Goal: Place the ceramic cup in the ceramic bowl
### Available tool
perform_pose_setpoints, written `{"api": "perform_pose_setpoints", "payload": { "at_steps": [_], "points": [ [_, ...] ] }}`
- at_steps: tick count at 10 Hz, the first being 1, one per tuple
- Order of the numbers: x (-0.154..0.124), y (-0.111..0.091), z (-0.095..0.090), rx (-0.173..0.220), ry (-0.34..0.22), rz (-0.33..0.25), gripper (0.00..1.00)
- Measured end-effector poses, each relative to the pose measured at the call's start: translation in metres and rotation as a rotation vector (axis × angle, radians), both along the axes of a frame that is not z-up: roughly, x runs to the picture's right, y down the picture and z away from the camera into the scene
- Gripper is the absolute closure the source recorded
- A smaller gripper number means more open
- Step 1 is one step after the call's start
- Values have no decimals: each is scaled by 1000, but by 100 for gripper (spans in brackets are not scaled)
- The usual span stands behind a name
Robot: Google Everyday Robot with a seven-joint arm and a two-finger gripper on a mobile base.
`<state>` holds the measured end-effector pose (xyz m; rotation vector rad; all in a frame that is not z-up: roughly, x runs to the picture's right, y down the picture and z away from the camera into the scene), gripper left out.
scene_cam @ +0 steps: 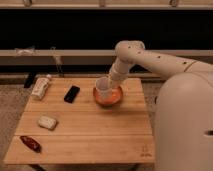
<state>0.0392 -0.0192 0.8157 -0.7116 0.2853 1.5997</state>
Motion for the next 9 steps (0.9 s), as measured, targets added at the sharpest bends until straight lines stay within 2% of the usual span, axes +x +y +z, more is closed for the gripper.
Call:
{"api": "perform_pose_setpoints", "payload": {
  "at_steps": [1, 3, 6, 9],
  "points": [
    [-2, 0, 10, -4, 2, 4, 87],
    [-4, 1, 42, -19, 16, 18, 65],
    [2, 2, 73, -53, 41, 47, 38],
    [7, 1, 83, -64, 49, 69, 37]
  ]
}}
